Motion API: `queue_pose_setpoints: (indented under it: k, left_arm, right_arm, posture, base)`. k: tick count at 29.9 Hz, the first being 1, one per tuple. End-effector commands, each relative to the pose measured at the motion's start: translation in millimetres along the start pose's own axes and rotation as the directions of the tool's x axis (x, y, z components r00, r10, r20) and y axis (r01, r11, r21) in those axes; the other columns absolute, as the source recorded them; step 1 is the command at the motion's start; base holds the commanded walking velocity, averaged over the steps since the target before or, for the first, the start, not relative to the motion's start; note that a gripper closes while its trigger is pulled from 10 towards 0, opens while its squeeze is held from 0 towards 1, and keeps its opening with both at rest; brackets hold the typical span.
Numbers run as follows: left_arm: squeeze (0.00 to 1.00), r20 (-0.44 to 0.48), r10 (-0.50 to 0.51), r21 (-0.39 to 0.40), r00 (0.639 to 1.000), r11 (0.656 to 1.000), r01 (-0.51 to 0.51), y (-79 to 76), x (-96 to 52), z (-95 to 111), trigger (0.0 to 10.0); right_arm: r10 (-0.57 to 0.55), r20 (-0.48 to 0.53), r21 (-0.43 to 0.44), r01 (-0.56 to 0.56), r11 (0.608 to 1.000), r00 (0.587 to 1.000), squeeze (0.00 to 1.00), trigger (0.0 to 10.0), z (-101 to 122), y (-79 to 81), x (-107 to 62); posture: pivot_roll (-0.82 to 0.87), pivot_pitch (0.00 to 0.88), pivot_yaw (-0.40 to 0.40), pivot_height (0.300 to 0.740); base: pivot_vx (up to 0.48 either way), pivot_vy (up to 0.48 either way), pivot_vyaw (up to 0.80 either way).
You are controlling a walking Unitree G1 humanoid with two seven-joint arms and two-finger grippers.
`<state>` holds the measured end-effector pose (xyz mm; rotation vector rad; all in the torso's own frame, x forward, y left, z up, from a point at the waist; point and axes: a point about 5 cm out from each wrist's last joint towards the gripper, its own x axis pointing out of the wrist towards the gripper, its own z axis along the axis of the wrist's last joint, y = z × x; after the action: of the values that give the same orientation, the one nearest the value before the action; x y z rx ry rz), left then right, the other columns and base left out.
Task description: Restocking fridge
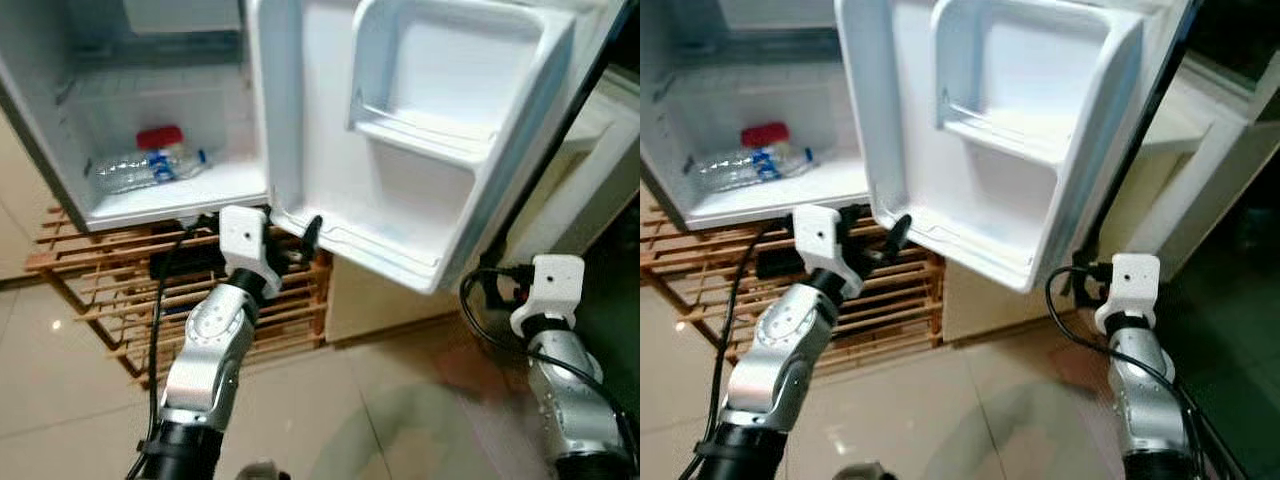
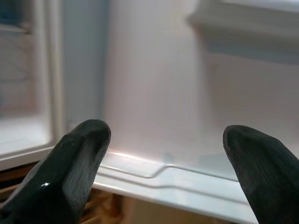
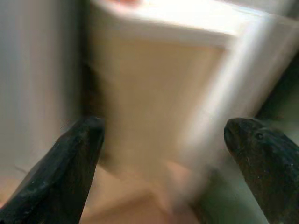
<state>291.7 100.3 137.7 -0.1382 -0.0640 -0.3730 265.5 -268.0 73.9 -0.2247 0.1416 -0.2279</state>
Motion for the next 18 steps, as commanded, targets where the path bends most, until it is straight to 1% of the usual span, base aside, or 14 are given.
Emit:
queue_pose_setpoints:
  k: [1,2,4,5,7,8,9,10,12,13,14,16,17,18]
  left_arm:
    - [0.00,0.002,-0.007,0.010,1.000,1.000,0.007,-1.9,-0.7,1,10.0]
    - [0.00,0.002,-0.007,0.010,1.000,1.000,0.007,-1.9,-0.7,1,10.0]
    - [0.00,-0.012,-0.008,0.017,1.000,1.000,0.008,-0.6,-3.3,-2,10.0]
    - [0.00,-0.012,-0.008,0.017,1.000,1.000,0.008,-0.6,-3.3,-2,10.0]
    - [0.00,-0.043,0.000,0.028,0.999,1.000,0.001,2.5,-6.3,-8,10.0]
    - [0.00,-0.081,0.018,0.032,0.997,0.999,-0.015,6.2,-8.0,-16,10.0]
    - [0.00,-0.081,0.018,0.032,0.997,0.999,-0.015,6.2,-8.0,-16,10.0]
    - [0.00,-0.107,0.031,0.035,0.994,0.999,-0.027,8.9,-9.2,-22,10.0]
    - [0.00,-0.219,0.095,0.082,0.971,0.994,-0.079,21.1,-13.6,-46,10.0]
    - [0.00,-0.219,0.095,0.082,0.971,0.994,-0.079,21.1,-13.6,-46,10.0]
    - [0.00,-0.265,0.112,0.091,0.958,0.992,-0.091,26.1,-16.5,-56,10.0]
    - [0.00,-0.362,0.153,0.163,0.920,0.982,-0.099,37.3,-24.3,-81,10.0]
    - [0.00,-0.386,0.163,0.192,0.908,0.977,-0.093,40.9,-27.7,-88,10.0]
    - [0.00,-0.386,0.163,0.192,0.908,0.977,-0.093,40.9,-27.7,-88,10.0]
  right_arm:
    - [-0.086,-0.037,-0.035,0.085,0.996,0.996,0.00,10.0,-10,-20.1,-0.2]
    - [-0.086,-0.037,-0.035,0.085,0.996,0.996,0.00,10.0,-10,-20.1,-0.2]
    - [-0.131,-0.070,-0.071,0.126,0.989,0.989,0.00,10.0,-18,-34.1,-1.6]
    - [-0.131,-0.070,-0.071,0.126,0.989,0.989,0.00,10.0,-18,-34.1,-1.6]
    - [-0.160,-0.090,-0.116,0.149,0.982,0.983,0.00,10.0,-24,-43.5,-4.4]
    - [-0.180,-0.103,-0.123,0.167,0.978,0.978,0.00,10.0,-27,-47.6,-4.4]
    - [-0.180,-0.103,-0.123,0.167,0.978,0.978,0.00,10.0,-27,-47.6,-4.4]
    - [-0.192,-0.110,-0.124,0.178,0.976,0.975,0.00,10.0,-29,-49.6,-4.1]
    - [-0.202,-0.116,-0.127,0.187,0.974,0.973,0.00,10.0,-30,-50.3,1.4]
    - [-0.202,-0.116,-0.127,0.187,0.974,0.973,0.00,10.0,-30,-50.3,1.4]
    - [-0.202,-0.115,-0.136,0.186,0.973,0.973,0.00,10.0,-29,-50.0,4.6]
    - [-0.227,-0.113,-0.145,0.210,0.967,0.967,0.00,10.0,-25,-52.1,15.0]
    - [-0.234,-0.114,-0.147,0.216,0.965,0.966,0.00,10.0,-23,-52.6,18.7]
    - [-0.234,-0.114,-0.147,0.216,0.965,0.966,0.00,10.0,-23,-52.6,18.7]
  posture:
    - [0.06,0.000,-0.050,0.740]
    - [0.06,0.000,-0.050,0.740]
    - [0.06,0.000,-0.053,0.740]
    - [0.06,0.000,-0.053,0.740]
    - [0.05,0.000,-0.052,0.740]
    - [0.05,0.000,-0.049,0.740]
    - [0.05,0.000,-0.049,0.740]
    - [0.06,0.000,-0.048,0.740]
    - [0.06,0.000,-0.040,0.740]
    - [0.06,0.000,-0.040,0.740]
    - [0.06,0.000,-0.037,0.740]
    - [0.07,0.004,-0.033,0.740]
    - [0.07,0.004,-0.033,0.740]
    - [0.07,0.004,-0.033,0.740]
  base:
    - [0.000,0.000,0.00]
    - [0.000,0.000,0.00]
    - [0.000,0.000,0.00]
    - [0.000,0.000,0.00]
    - [0.000,0.000,0.00]
    - [0.000,0.000,0.00]
    - [0.000,0.000,0.00]
    - [0.000,0.000,0.00]
    - [0.000,0.000,0.00]
    - [0.000,0.000,0.00]
    - [0.000,0.000,0.00]
    - [0.000,0.000,0.00]
    - [0.000,0.000,0.00]
    - [0.000,0.000,0.00]
